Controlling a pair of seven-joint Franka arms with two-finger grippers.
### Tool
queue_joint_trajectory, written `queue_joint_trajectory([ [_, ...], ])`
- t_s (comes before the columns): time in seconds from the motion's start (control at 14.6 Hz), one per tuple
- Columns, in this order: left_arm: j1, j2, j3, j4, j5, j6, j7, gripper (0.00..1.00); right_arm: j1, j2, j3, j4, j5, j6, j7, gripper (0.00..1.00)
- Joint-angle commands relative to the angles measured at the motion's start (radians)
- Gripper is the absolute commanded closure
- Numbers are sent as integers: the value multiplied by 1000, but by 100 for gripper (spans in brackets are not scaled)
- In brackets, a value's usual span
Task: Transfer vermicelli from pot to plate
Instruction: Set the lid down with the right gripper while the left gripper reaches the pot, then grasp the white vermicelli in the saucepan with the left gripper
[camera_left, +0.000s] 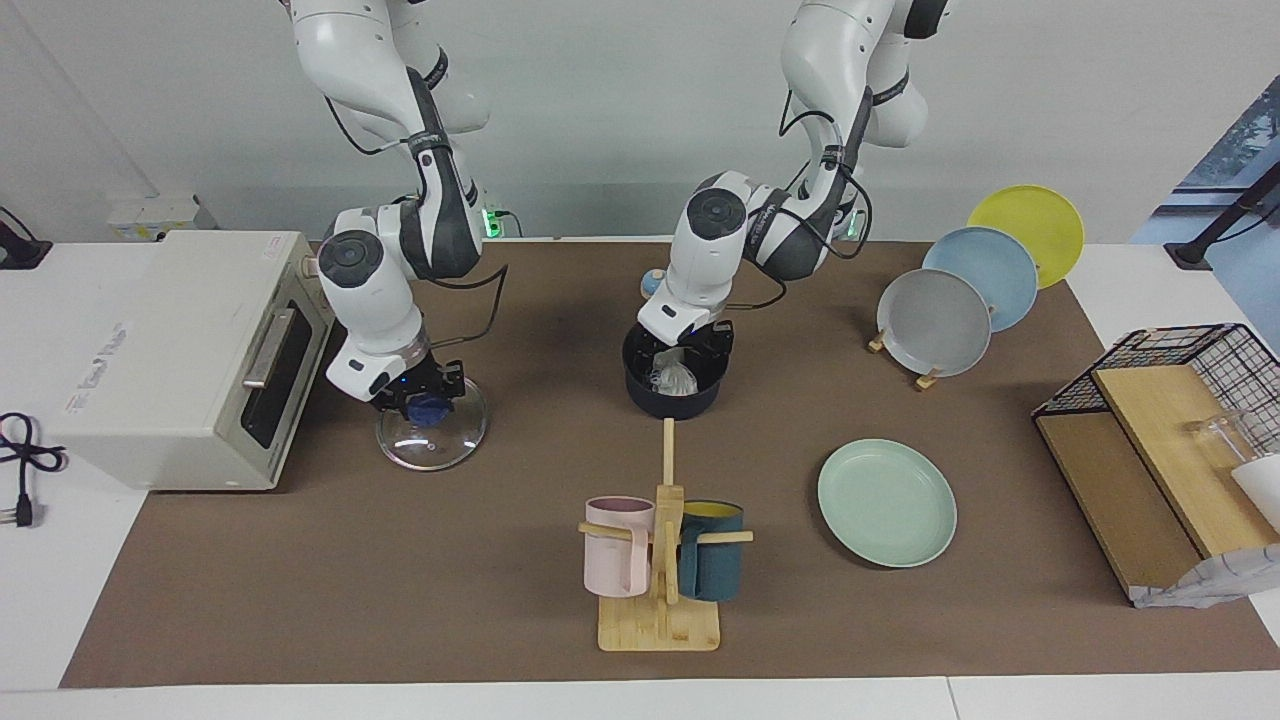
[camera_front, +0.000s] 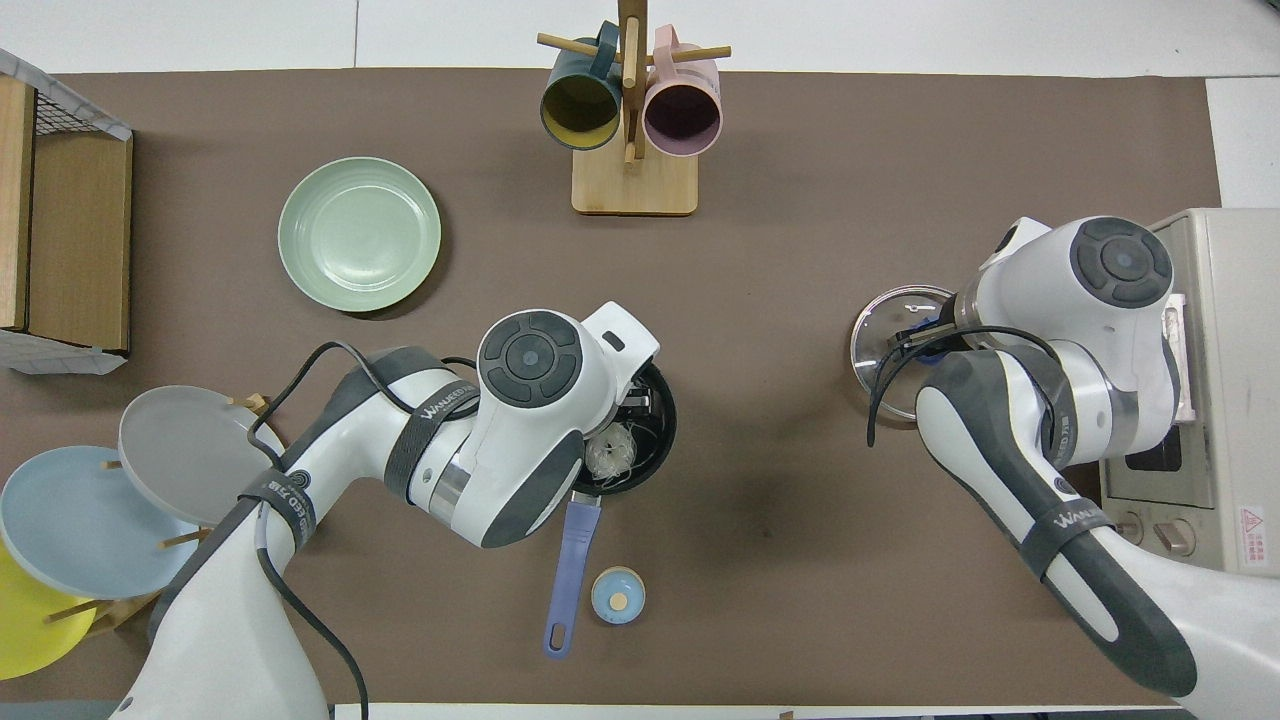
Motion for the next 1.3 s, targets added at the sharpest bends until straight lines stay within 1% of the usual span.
queue_joint_trajectory([
  [0.0, -23, 23, 16, -9, -5, 42, -6, 0, -4, -45, -4, -41, 29, 21, -17, 13],
  [0.07, -23, 23, 16, -8, -5, 39, -4, 1, -4, -45, -4, -40, 29, 21, -17, 0],
  [0.14, -23, 23, 18, -6, -3, 32, -4, 20, -4, -40, -4, -31, 29, 19, -21, 0],
  [0.21, -23, 23, 18, -5, 0, 32, -3, 53, -4, -37, -7, -12, 29, 7, -28, 0],
  [0.27, -20, 23, 18, -2, 2, 29, 2, 100, -2, -38, -15, 14, 29, -14, -31, 0],
  [0.34, -14, 23, 18, 4, 3, 27, 3, 100, -1, -43, -16, 58, 29, -72, -29, 0],
  [0.48, -8, 17, 19, 29, 3, -11, 3, 100, -1, -39, -19, 205, 29, -260, -23, 0],
  [0.62, 12, -8, 24, 73, 2, -94, 11, 100, -1, -31, -41, 346, 28, -411, -22, 0],
  [0.75, 35, -44, 21, 121, 0, -184, 16, 100, 7, -34, -80, 455, 28, -540, -20, 0],
  [0.89, 47, -77, 24, 199, -12, -314, 17, 100, 8, -37, -94, 569, 23, -686, -20, 0],
  [1.03, 88, -84, 22, 302, -32, -446, 28, 100, 8, -48, -97, 635, 18, -781, -20, 0],
  [1.16, 156, -72, 25, 427, -52, -565, 72, 100, 10, -86, -96, 631, 21, -797, -18, 0],
  [1.23, 205, -62, 25, 469, -54, -602, 110, 100, 10, -100, -96, 620, 26, -800, -17, 0],
])
